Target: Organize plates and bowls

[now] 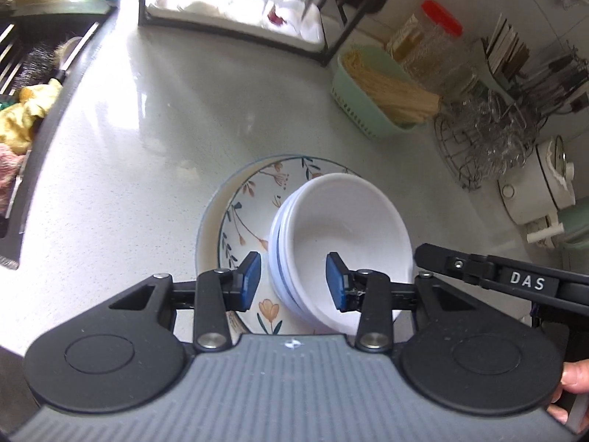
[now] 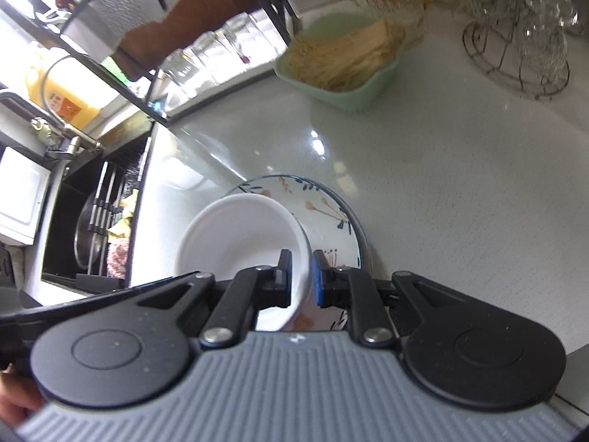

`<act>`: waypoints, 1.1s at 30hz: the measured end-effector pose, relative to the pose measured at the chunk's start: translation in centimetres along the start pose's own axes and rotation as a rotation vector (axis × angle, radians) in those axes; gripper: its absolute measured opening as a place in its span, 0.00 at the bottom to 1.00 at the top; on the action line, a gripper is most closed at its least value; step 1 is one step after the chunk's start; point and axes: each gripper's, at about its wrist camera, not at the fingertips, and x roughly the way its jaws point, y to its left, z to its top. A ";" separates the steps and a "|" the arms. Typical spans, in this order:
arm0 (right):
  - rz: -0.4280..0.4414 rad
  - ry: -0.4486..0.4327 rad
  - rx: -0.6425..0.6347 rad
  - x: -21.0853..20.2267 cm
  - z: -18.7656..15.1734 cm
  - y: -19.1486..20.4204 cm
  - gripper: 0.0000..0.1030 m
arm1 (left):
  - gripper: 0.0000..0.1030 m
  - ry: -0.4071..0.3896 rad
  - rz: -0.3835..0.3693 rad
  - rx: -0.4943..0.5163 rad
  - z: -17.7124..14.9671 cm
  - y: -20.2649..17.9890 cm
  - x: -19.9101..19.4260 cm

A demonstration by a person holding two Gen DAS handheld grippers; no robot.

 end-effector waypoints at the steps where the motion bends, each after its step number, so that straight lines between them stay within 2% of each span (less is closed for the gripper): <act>1: 0.011 -0.013 -0.009 -0.8 -0.1 0.0 0.15 | 0.43 -0.020 0.010 0.000 -0.2 -0.3 -0.9; 13: 0.116 -0.211 -0.179 -11.4 -2.8 1.0 0.15 | 0.43 -0.283 0.085 0.069 -5.7 -6.4 -12.4; 16: 0.127 -0.247 -0.202 -13.7 -3.9 1.0 0.15 | 0.46 -0.332 0.109 0.092 -7.3 -8.1 -14.3; 18: 0.135 -0.269 -0.212 -15.1 -4.6 0.8 0.15 | 0.52 -0.379 0.131 0.101 -8.6 -9.0 -15.7; 22: 0.135 -0.319 -0.255 -17.2 -6.2 0.5 0.15 | 0.53 -0.427 0.160 0.107 -11.5 -10.1 -17.6; 23: 0.132 -0.323 -0.261 -17.5 -6.7 0.4 0.18 | 0.55 -0.428 0.165 0.103 -12.2 -10.3 -18.0; 24: 0.130 -0.325 -0.265 -17.9 -7.2 0.2 0.27 | 0.57 -0.426 0.164 0.100 -12.9 -10.5 -18.3; 26: 0.121 -0.363 -0.271 -18.8 -8.4 -0.2 0.76 | 0.64 -0.423 0.163 0.100 -14.5 -10.8 -18.9; 27: 0.113 -0.392 -0.270 -19.3 -9.0 -0.4 0.83 | 0.70 -0.427 0.168 0.099 -15.2 -11.0 -19.3; 30: 0.068 -0.436 -0.324 -20.1 -10.5 -0.8 0.84 | 0.83 -0.435 0.171 0.089 -17.4 -11.2 -20.2; 33: 0.064 -0.425 -0.343 -20.4 -11.8 -1.1 0.84 | 0.86 -0.430 0.196 0.079 -19.0 -11.3 -20.9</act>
